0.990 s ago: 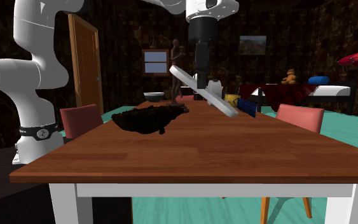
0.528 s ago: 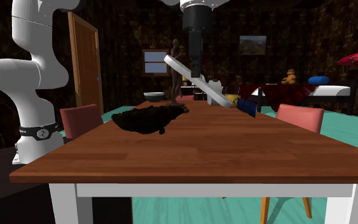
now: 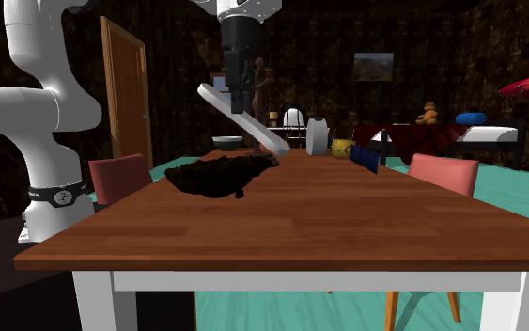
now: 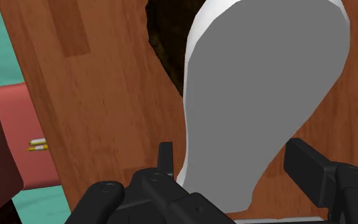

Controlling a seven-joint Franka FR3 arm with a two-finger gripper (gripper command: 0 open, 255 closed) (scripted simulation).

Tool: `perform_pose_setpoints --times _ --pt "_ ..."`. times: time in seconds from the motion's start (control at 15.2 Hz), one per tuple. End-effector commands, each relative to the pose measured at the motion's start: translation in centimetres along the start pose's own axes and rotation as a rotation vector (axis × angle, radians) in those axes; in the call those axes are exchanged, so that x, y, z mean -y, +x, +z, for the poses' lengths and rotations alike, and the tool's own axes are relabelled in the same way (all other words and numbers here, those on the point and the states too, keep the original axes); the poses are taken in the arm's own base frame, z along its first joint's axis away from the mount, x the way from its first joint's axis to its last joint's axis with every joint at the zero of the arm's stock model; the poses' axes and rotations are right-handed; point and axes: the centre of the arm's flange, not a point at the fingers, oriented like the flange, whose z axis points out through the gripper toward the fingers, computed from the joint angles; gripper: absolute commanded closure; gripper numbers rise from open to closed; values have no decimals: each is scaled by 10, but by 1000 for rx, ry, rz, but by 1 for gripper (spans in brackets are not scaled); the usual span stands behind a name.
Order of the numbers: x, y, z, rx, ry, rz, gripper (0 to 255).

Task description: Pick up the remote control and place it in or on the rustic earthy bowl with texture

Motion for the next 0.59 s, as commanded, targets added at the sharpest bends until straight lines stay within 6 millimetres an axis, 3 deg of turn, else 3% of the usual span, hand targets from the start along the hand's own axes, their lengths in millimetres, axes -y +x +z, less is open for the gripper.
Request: perform_pose_setpoints --times 0.0,0.26,0.53 --pt "6 -28 -4 -1 0 1 255" --pt "19 -76 -6 -1 0 1 255" --pt "19 -76 15 -1 0 1 255"
